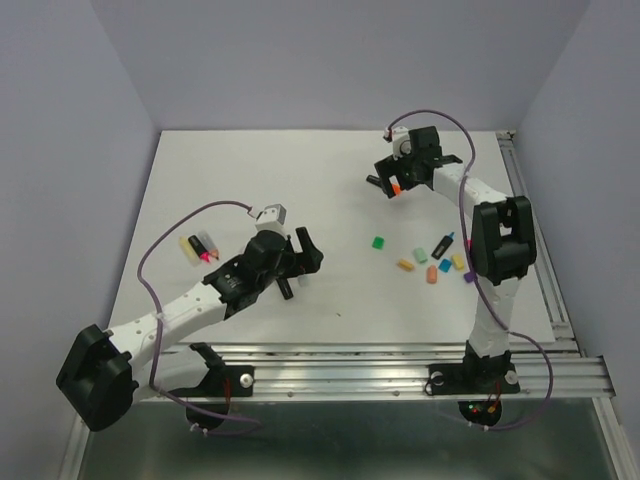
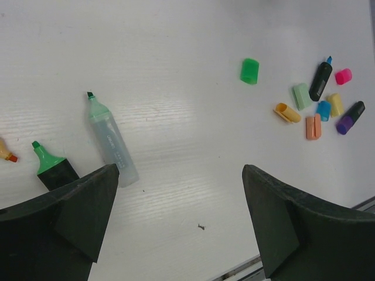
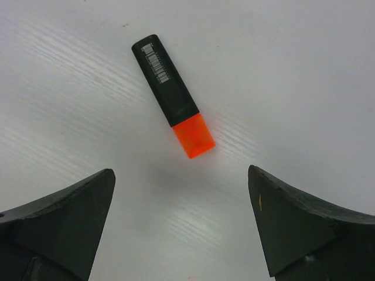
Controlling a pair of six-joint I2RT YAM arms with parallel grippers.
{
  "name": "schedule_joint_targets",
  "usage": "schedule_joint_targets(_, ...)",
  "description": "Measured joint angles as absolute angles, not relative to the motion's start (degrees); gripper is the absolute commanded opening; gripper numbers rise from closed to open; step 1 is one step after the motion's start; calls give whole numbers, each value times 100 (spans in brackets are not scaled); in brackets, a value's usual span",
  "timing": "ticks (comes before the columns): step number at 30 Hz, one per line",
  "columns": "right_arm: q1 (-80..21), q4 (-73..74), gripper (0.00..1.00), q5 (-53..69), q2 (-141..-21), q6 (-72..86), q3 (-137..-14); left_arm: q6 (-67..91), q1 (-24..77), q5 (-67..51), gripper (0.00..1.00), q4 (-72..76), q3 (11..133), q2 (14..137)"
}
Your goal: Open the pen caps
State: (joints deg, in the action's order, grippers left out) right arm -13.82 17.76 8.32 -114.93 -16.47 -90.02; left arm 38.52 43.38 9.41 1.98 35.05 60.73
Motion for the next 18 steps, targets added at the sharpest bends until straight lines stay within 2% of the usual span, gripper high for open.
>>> schedule_joint_targets(4, -1267, 2244, 99, 967, -12315, -1914, -9810, 3800, 4338, 943, 99, 270, 3505, 6040)
schedule_joint_targets(12, -1267, 2722, 96, 1122, -13111, -2108, -10600, 3760, 4338, 919, 99, 360, 3439, 5850)
schedule_joint_targets(18, -1234, 2838, 84, 1251, -13270, -2099, -10742, 3760, 4338, 972, 99, 357, 3411, 5640)
